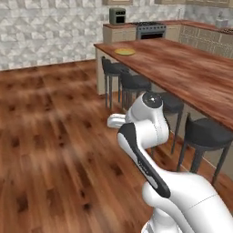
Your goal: Take the cheese, fish, and avocado from the fridge and place them on the plate on the dining counter to create an appetizer plate.
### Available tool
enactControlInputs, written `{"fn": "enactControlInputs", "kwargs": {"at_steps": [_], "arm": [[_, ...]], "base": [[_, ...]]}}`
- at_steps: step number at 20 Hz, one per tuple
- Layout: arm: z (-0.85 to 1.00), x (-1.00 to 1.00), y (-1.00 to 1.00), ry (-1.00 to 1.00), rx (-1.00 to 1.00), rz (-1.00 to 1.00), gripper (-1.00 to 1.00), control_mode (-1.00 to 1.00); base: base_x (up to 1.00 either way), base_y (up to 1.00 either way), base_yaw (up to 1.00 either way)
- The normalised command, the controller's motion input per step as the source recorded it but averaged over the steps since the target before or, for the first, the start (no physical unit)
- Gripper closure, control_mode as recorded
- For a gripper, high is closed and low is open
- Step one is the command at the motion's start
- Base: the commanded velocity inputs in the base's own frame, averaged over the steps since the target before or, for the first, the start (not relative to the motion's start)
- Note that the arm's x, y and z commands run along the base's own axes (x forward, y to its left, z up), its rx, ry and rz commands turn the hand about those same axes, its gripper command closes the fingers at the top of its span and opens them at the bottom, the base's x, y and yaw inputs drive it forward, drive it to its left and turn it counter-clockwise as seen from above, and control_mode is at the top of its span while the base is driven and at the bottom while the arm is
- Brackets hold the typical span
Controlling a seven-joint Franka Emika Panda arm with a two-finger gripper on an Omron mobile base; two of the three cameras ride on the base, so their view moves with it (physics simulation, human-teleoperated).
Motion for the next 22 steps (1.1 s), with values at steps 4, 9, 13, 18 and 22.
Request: {"fn": "enactControlInputs", "kwargs": {"at_steps": [4, 9, 13, 18, 22], "arm": [[0.00, 0.00, 0.00, 0.00, 0.00, 0.00, 1.00, 1.00], [0.00, 0.00, 0.00, 0.00, 0.00, 0.00, 1.00, 1.00], [0.00, 0.00, 0.00, 0.00, 0.00, 0.00, 1.00, 1.00], [0.00, 0.00, 0.00, 0.00, 0.00, 0.00, 1.00, 1.00], [0.00, 0.00, 0.00, 0.00, 0.00, 0.00, 1.00, 1.00]], "base": [[0.96, 1.00, -0.43], [0.95, 1.00, -0.42], [0.99, 1.00, -0.42], [0.99, 1.00, -0.41], [0.95, 1.00, -0.39]]}}
